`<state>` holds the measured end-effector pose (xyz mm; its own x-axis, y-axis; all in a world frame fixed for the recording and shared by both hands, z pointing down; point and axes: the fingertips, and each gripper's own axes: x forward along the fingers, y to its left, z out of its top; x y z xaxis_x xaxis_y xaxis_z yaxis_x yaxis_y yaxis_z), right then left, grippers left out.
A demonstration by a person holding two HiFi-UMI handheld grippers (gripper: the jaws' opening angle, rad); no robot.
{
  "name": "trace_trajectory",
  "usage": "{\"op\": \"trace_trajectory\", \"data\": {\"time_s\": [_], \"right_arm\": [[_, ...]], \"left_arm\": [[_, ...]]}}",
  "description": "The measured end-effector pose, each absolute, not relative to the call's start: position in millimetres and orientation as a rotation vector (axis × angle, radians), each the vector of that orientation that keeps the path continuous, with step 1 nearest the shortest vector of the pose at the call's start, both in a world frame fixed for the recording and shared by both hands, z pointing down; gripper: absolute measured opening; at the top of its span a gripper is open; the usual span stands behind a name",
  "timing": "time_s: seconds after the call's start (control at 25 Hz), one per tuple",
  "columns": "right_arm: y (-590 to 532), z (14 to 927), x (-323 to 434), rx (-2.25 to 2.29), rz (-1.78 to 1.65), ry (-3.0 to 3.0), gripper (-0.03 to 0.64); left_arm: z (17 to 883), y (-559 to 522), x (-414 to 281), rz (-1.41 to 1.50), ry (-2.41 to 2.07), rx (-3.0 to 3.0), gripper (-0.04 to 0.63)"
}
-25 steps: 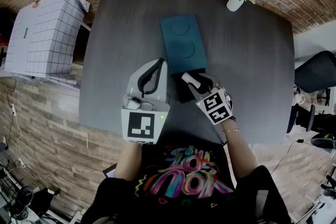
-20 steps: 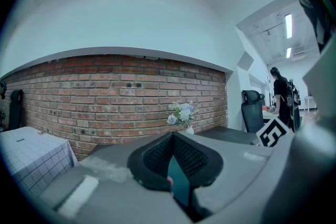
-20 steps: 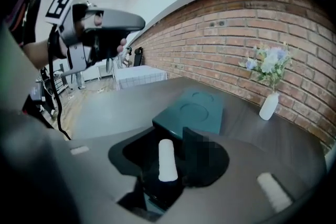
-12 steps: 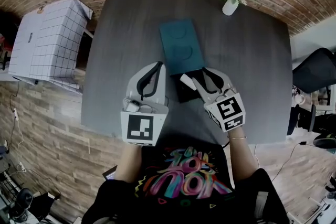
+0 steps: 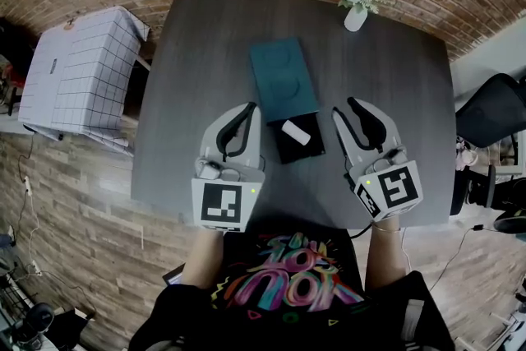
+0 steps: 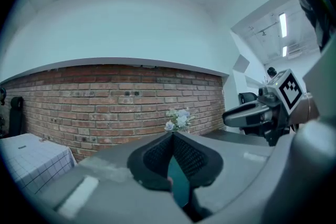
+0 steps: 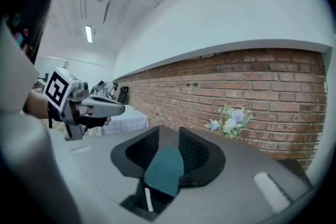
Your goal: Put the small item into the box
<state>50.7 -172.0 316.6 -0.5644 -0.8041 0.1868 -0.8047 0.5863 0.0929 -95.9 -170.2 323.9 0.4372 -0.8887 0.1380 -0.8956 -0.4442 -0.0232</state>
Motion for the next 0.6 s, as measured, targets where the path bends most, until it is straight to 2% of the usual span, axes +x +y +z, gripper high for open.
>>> {"op": "trace_trajectory", "data": {"time_s": [0.6], "right_arm": [[-148.7,287.3,83.5,1.552,0.002,-2.639,0.032]], "left_arm": [[317.0,-165.6,-100.7,0.189,-1.624,2.637,0.002]]}}
